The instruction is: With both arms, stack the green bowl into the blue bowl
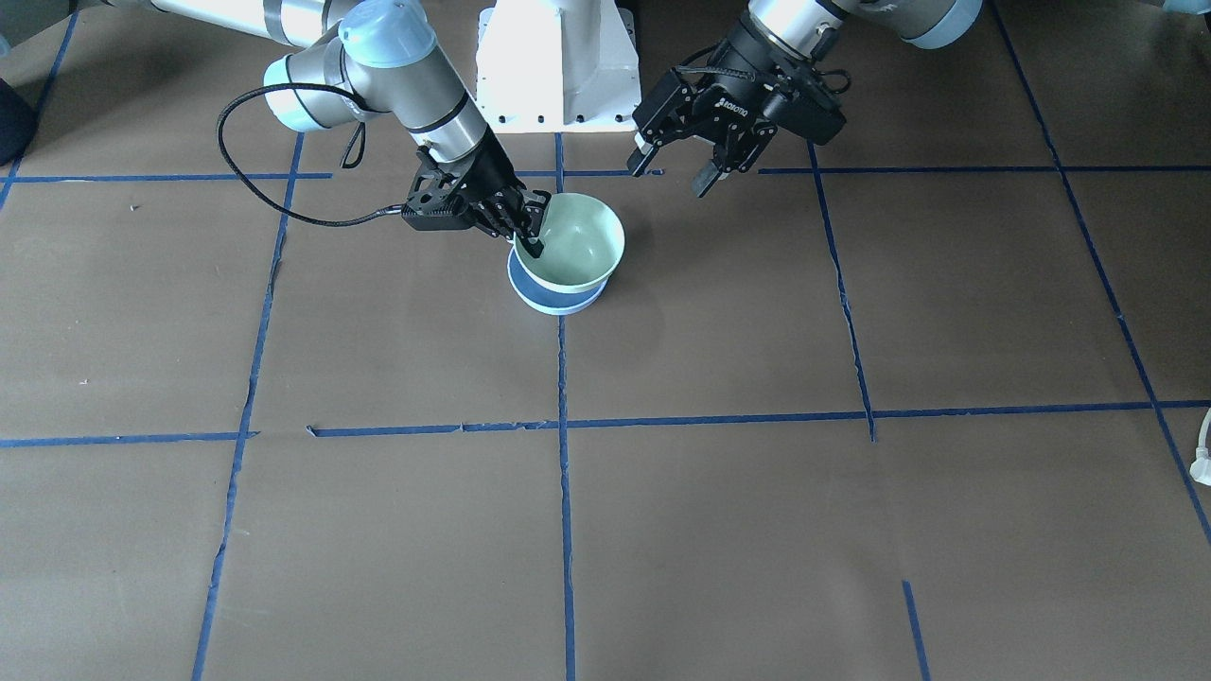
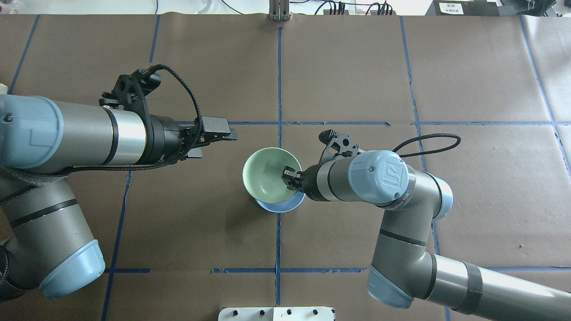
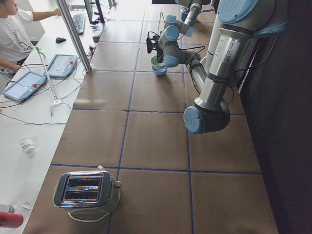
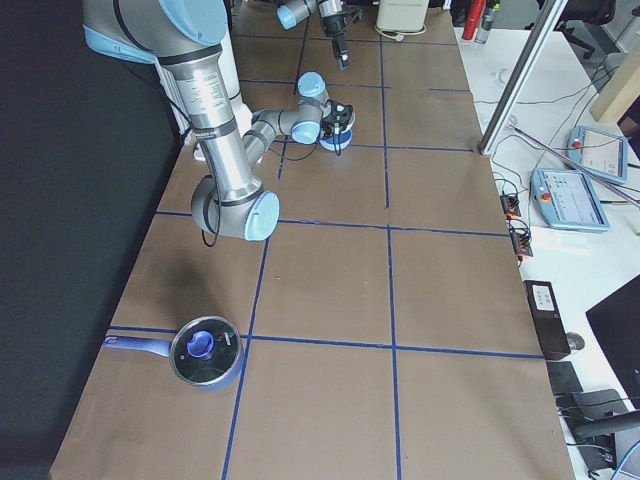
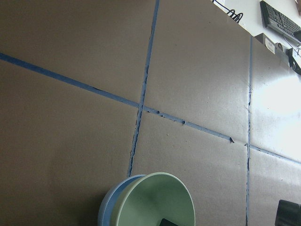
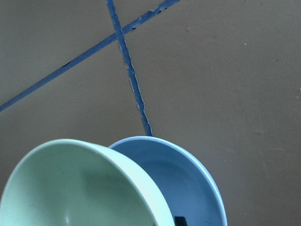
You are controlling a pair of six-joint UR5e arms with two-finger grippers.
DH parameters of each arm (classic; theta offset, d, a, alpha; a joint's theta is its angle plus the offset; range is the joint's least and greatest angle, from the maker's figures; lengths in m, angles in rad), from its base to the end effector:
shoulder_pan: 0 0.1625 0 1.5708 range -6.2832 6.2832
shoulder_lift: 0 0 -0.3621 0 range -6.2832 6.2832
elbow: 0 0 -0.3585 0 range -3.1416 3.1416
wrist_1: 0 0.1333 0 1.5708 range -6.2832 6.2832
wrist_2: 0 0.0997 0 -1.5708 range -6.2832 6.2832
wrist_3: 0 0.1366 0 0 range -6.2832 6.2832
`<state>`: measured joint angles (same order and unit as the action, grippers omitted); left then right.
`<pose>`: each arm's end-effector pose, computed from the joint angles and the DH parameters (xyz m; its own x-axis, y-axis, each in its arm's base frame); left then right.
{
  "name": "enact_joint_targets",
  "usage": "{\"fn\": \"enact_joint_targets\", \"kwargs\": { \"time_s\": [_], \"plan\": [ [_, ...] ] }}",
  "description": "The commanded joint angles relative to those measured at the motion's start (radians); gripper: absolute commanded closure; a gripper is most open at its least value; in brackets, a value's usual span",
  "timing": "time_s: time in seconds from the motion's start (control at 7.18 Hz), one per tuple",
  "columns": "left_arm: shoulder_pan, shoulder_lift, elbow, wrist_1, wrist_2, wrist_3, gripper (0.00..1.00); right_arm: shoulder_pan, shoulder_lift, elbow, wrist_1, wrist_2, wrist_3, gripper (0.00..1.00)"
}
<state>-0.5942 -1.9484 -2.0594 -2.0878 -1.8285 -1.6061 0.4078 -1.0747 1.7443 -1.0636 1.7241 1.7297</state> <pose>0.3708 -0.3694 0.1526 0.1426 -0.1376 -0.9802 0.3391 0.9371 -0.0822 -0.5212 -0.3477 0.2182 0.3064 0.3027 0.9025 -0.3150 0.9269 -0.2040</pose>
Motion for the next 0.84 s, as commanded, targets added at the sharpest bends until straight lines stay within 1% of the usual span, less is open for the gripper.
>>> {"fn": "enact_joint_targets", "kwargs": {
  "time_s": [0.0, 0.14, 0.28, 0.42, 0.56, 0.7],
  "plan": [
    [0.001, -0.001, -0.001, 0.000, 0.000, 0.000, 0.00, -0.009, -0.001, 0.000, -0.013, -0.009, 0.001, 0.88],
    [0.001, 0.000, 0.001, 0.000, 0.000, 0.000, 0.00, -0.026, 0.004, -0.017, -0.013, -0.043, -0.002, 0.02],
    [0.001, 0.000, 0.001, 0.000, 0.000, 0.002, 0.00, -0.033, 0.004, -0.014, -0.013, -0.073, -0.010, 0.00],
    [0.001, 0.000, 0.002, 0.000, 0.000, 0.002, 0.00, -0.024, -0.001, 0.016, -0.015, -0.069, -0.012, 0.00],
    [0.001, 0.000, 0.002, 0.000, 0.000, 0.002, 0.00, -0.012, -0.004, 0.046, -0.051, -0.066, -0.012, 0.00],
    [0.001, 0.000, 0.002, 0.000, 0.000, 0.002, 0.00, 0.003, -0.039, 0.125, -0.099, -0.058, -0.012, 0.00]
  ]
}}
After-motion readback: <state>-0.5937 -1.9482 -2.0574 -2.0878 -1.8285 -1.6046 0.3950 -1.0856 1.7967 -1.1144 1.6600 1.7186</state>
